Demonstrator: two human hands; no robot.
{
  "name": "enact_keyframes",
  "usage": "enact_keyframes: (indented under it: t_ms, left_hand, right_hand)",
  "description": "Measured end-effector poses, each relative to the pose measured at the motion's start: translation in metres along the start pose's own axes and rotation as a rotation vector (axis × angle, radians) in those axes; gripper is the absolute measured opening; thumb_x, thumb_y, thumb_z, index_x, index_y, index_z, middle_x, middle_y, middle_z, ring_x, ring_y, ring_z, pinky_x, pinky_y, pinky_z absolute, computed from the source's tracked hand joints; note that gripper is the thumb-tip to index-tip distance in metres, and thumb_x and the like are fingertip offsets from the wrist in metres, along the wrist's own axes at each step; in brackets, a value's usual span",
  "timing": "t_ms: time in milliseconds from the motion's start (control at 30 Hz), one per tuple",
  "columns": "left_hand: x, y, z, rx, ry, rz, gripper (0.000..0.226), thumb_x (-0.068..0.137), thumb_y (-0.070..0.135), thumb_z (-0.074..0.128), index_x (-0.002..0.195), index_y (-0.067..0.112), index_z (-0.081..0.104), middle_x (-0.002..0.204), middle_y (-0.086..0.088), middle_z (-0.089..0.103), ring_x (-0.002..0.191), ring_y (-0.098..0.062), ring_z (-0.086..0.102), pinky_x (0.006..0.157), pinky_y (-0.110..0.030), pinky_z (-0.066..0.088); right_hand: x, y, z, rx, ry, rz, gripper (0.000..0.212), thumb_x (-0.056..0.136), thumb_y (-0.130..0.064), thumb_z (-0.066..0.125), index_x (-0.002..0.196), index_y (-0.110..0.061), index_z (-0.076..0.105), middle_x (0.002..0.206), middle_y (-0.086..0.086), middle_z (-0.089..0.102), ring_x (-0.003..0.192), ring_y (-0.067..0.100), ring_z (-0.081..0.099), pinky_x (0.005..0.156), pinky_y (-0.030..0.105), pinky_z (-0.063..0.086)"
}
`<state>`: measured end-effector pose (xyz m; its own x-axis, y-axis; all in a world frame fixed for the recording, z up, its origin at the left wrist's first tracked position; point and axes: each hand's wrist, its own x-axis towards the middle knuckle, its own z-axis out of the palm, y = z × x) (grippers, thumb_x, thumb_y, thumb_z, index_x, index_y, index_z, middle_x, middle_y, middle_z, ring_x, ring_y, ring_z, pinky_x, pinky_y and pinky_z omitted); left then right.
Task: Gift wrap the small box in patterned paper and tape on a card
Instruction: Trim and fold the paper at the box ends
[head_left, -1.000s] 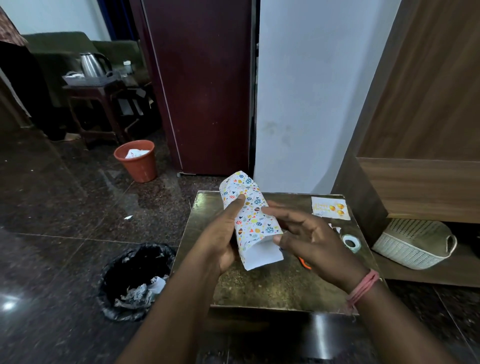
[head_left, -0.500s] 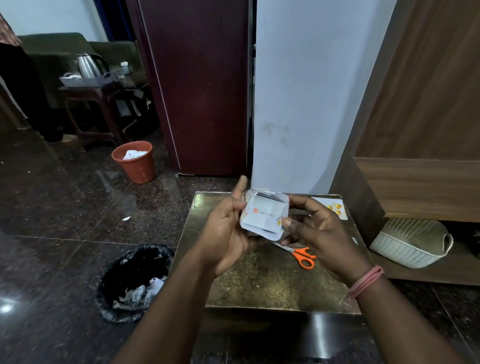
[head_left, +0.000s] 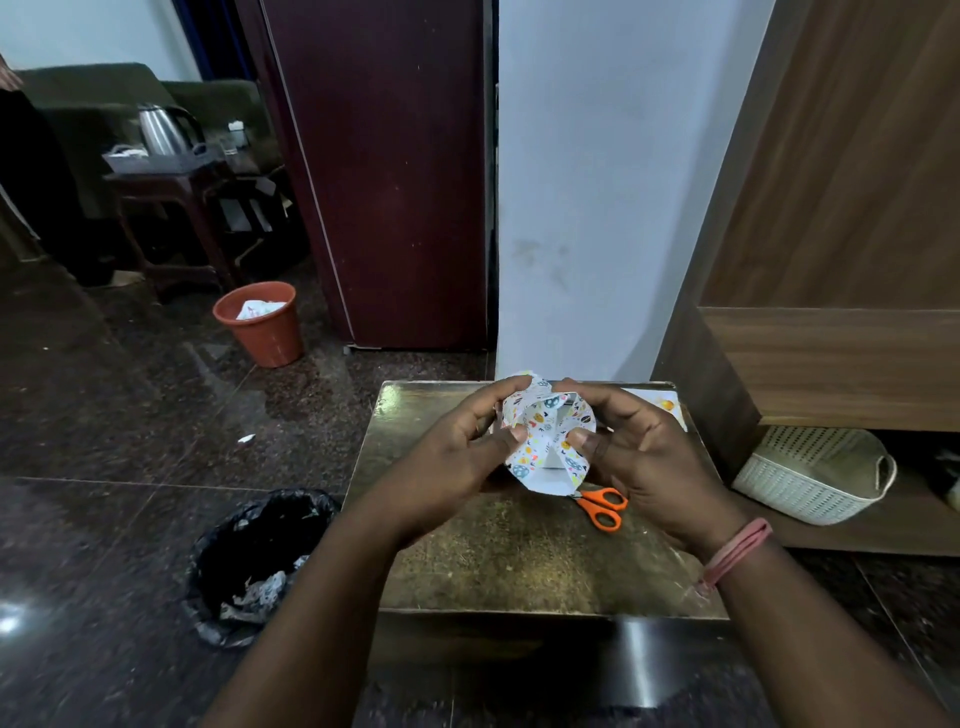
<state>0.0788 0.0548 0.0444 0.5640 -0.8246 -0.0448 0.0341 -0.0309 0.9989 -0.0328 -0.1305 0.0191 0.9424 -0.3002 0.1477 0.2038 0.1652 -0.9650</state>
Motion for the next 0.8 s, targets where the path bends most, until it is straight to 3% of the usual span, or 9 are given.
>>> enact_keyframes:
  t_ms: [33,133,200,300,367,500,567,667,800]
  left_hand:
    - [0.001,-0.002,0.000,0.049,0.036,0.028,0.044,0.106,0.012,0.054,0.145,0.031,0.052,0.136,0.003,0.067,0.116,-0.010,0.069,0.086,-0.027,0.058]
    - [0.003,-0.005,0.002,0.143,0.121,0.068,0.037,0.103,0.020,0.061,0.135,0.038,0.060,0.124,-0.013,0.071,0.106,-0.025,0.068,0.095,-0.061,0.055]
    - [0.004,-0.008,0.002,0.170,0.154,0.085,0.038,0.100,0.024,0.064,0.134,0.042,0.060,0.125,-0.022,0.067,0.109,-0.032,0.066,0.094,-0.069,0.052]
    - [0.006,-0.006,0.005,0.212,0.173,0.098,0.040,0.094,0.037,0.067,0.131,0.049,0.060,0.146,-0.013,0.058,0.134,-0.045,0.053,0.103,-0.054,0.052]
    - [0.005,-0.007,0.005,0.187,0.154,0.090,0.039,0.093,0.036,0.068,0.130,0.046,0.061,0.144,-0.011,0.059,0.126,-0.042,0.062,0.099,-0.057,0.055]
    - [0.003,-0.005,0.003,0.045,0.145,0.075,0.031,0.099,0.011,0.067,0.126,0.026,0.065,0.116,-0.004,0.073,0.090,-0.032,0.074,0.078,-0.053,0.064]
    - [0.002,0.001,0.004,-0.076,0.129,0.022,0.031,0.098,0.013,0.067,0.128,0.020,0.064,0.113,-0.012,0.072,0.074,-0.032,0.072,0.067,-0.045,0.064]
    - [0.003,0.004,0.005,-0.158,0.165,-0.029,0.032,0.096,0.020,0.069,0.128,0.020,0.065,0.098,-0.017,0.072,0.055,-0.021,0.065,0.058,-0.035,0.062]
    - [0.004,0.002,0.010,-0.169,0.172,-0.016,0.024,0.097,0.020,0.069,0.121,0.021,0.067,0.097,-0.014,0.071,0.050,-0.016,0.058,0.063,-0.040,0.063]
  right_hand:
    - [0.000,0.000,0.001,-0.012,0.013,0.001,0.042,0.094,0.008,0.057,0.132,-0.009,0.061,0.131,0.011,0.067,0.123,0.032,0.064,0.096,0.051,0.055]
    - [0.001,-0.001,0.005,-0.066,0.087,-0.013,0.039,0.093,0.010,0.059,0.121,-0.016,0.070,0.131,0.003,0.068,0.118,0.030,0.067,0.087,0.049,0.060]
    - [0.001,-0.003,0.008,-0.098,0.124,-0.020,0.036,0.093,0.009,0.061,0.118,-0.014,0.070,0.128,-0.001,0.070,0.111,0.026,0.070,0.081,0.045,0.062]
    - [0.002,-0.005,0.010,-0.125,0.162,-0.024,0.032,0.091,0.008,0.065,0.120,-0.006,0.068,0.119,0.002,0.074,0.097,0.018,0.073,0.065,0.032,0.062]
    - [0.002,-0.006,0.010,-0.142,0.170,-0.035,0.030,0.090,0.009,0.066,0.117,-0.005,0.070,0.118,0.003,0.074,0.090,0.016,0.073,0.060,0.029,0.060]
    - [0.002,-0.009,0.007,-0.298,0.182,-0.140,0.027,0.087,0.006,0.071,0.111,-0.006,0.073,0.106,-0.004,0.076,0.083,0.002,0.067,0.062,0.016,0.052]
    - [0.003,-0.008,0.003,-0.348,0.162,-0.151,0.028,0.091,-0.004,0.072,0.117,-0.012,0.071,0.113,-0.004,0.072,0.096,0.005,0.067,0.074,0.021,0.054]
    - [0.001,-0.007,0.003,-0.312,0.052,-0.059,0.036,0.095,-0.017,0.069,0.131,-0.024,0.065,0.140,-0.004,0.061,0.126,0.013,0.059,0.093,0.037,0.055]
    - [-0.002,-0.012,0.016,-0.167,-0.014,0.007,0.031,0.102,-0.005,0.054,0.129,-0.019,0.063,0.118,0.007,0.071,0.095,0.024,0.070,0.065,0.044,0.062]
